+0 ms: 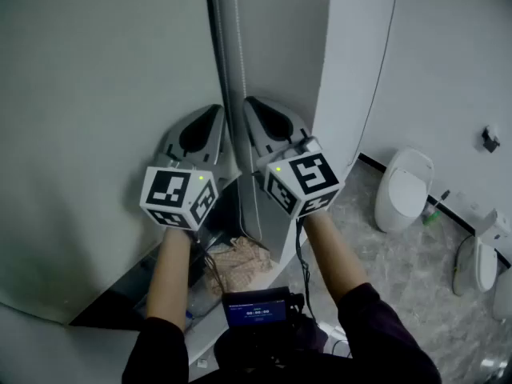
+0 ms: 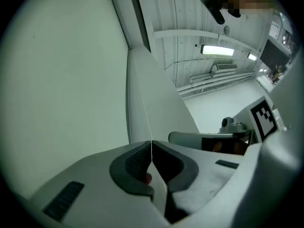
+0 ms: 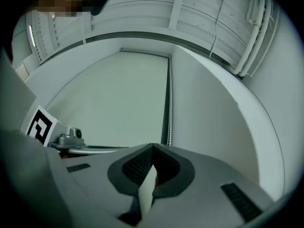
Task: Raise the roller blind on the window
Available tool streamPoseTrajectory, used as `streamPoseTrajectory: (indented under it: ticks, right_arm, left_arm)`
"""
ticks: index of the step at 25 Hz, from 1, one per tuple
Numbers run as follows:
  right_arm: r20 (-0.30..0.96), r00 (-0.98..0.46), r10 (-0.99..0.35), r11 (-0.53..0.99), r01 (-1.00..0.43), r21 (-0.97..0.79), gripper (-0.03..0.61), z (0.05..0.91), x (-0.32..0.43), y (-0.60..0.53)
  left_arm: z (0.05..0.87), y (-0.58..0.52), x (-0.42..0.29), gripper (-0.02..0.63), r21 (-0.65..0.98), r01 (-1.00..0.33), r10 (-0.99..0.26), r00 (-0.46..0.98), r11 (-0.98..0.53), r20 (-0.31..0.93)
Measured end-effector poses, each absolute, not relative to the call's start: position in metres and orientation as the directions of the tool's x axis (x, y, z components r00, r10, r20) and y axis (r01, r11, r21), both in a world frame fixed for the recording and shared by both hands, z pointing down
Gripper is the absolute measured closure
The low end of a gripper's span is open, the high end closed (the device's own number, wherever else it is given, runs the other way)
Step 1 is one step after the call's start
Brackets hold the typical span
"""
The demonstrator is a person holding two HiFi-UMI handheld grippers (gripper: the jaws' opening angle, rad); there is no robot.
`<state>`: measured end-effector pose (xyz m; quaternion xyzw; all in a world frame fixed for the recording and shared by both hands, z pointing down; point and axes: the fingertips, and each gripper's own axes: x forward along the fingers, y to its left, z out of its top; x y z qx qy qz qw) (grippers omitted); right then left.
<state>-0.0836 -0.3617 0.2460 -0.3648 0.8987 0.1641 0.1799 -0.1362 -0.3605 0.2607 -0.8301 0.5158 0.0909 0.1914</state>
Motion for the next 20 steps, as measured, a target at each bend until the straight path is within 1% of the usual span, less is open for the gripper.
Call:
streamPoseTrajectory:
  ticks: [4,8,11,14,20]
  right_arm:
    - [-0.438,-0.665,-0.604,0.675,-0.72,0.162,0.571,0.247,-0.083,-0.362]
    - [-0.466,-0.654,-0.596,0.69,-0.714,0.119,0.571,0.238,-0.081,-0.361]
    - [-0.469,-0.654,-0.594,0.692,-0.712,0.118,0.571,0.224,-0.082,-0.362]
    - [-0.478,-0.662,-0.577,0.696,-0.705,0.137,0.571,0.197,-0.084,-0.363]
    - [-0.515,-0.656,-0.552,0.688,-0.707,0.164,0.569,0.133,-0.082,-0.355]
  left_arm:
    - [0.261,-0.359,-0.137,0.603,-0.22,-0.891,-0.82,0.453,-0.398,-0.35]
    - [0.256,-0.36,-0.138,0.603,-0.22,-0.89,-0.818,0.454,-0.399,-0.354]
    - [0.247,-0.366,-0.134,0.601,-0.209,-0.88,-0.806,0.475,-0.427,-0.354]
    - [0.225,-0.375,-0.127,0.601,-0.212,-0.869,-0.791,0.496,-0.448,-0.358]
    - [0.158,-0.398,-0.122,0.6,-0.227,-0.864,-0.77,0.503,-0.449,-0.393]
